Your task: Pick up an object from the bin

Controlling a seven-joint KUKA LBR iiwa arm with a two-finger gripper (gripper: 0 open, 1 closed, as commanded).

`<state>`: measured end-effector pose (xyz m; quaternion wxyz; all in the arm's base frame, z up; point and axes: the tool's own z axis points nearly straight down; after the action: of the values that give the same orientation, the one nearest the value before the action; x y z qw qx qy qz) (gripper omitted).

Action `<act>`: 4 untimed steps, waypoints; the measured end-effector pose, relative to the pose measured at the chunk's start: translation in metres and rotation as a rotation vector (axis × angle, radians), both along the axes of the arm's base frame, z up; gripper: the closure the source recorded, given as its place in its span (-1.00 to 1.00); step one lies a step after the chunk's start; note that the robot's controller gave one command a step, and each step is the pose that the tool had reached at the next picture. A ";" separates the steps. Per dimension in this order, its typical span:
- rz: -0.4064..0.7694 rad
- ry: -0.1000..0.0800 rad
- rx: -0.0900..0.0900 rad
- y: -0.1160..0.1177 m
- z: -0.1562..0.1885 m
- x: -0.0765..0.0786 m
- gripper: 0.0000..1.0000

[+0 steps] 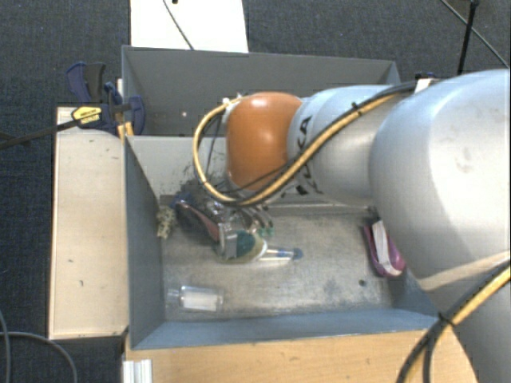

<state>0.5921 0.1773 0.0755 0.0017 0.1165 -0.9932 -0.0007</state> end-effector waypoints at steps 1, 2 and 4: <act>0.064 -0.016 0.003 0.006 0.171 -0.017 1.00; -0.142 0.001 -0.002 0.025 0.066 -0.035 1.00; -0.150 -0.016 0.005 0.045 -0.004 0.003 -1.00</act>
Offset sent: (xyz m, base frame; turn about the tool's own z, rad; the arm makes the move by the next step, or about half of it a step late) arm -0.0192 0.0057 0.1648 -0.0680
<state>0.5950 0.2227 0.0716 -0.0069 0.0418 -0.9991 -0.0024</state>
